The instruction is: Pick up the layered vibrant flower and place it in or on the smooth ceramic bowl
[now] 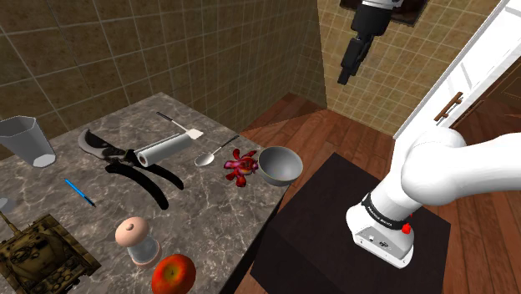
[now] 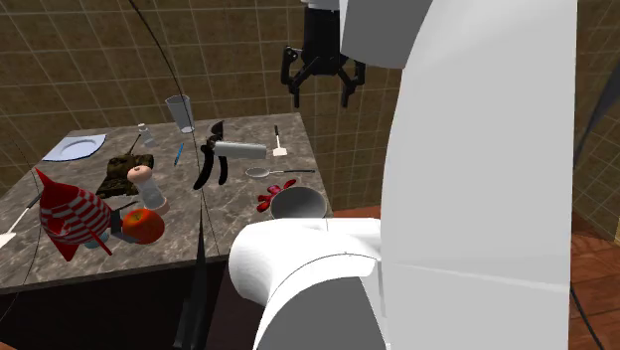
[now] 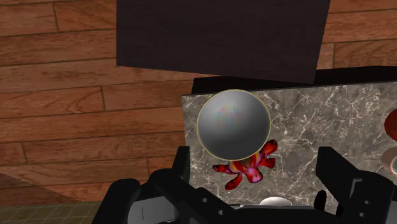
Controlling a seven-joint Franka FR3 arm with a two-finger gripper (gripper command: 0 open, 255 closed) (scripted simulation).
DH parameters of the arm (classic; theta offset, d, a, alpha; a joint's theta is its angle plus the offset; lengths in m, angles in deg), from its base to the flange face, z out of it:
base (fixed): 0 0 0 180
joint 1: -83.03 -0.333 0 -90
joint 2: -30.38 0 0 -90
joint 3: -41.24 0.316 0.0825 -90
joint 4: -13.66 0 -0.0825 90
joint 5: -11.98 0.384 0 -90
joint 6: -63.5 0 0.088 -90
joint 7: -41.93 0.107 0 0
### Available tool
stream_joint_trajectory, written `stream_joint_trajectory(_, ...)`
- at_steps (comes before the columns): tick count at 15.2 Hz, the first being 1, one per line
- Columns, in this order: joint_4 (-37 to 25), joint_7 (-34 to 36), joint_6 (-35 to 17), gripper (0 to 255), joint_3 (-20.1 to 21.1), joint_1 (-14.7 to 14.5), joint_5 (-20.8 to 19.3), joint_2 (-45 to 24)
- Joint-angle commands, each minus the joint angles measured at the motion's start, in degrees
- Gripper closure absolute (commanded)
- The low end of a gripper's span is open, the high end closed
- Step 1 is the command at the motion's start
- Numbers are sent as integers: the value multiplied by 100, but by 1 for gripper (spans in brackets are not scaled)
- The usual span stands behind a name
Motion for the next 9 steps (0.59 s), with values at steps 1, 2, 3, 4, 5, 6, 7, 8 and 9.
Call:
stream_joint_trajectory(1,0,0,0,0,0,0,0,0)
stream_joint_trajectory(2,110,21,-187,0,-3,-2,39,-100)
stream_joint_trajectory(3,212,40,-376,0,-6,-5,79,-207)
stream_joint_trajectory(4,308,58,-566,0,-9,-10,120,-324)
stream_joint_trajectory(5,397,73,-757,0,-11,-15,162,-448)
stream_joint_trajectory(6,478,86,-949,0,-14,-21,205,-581)
stream_joint_trajectory(7,552,97,-1142,0,-16,-29,249,-722)
stream_joint_trajectory(8,618,107,-1335,0,-19,-39,294,-871)
stream_joint_trajectory(9,676,113,-1529,0,-21,-48,342,-1028)
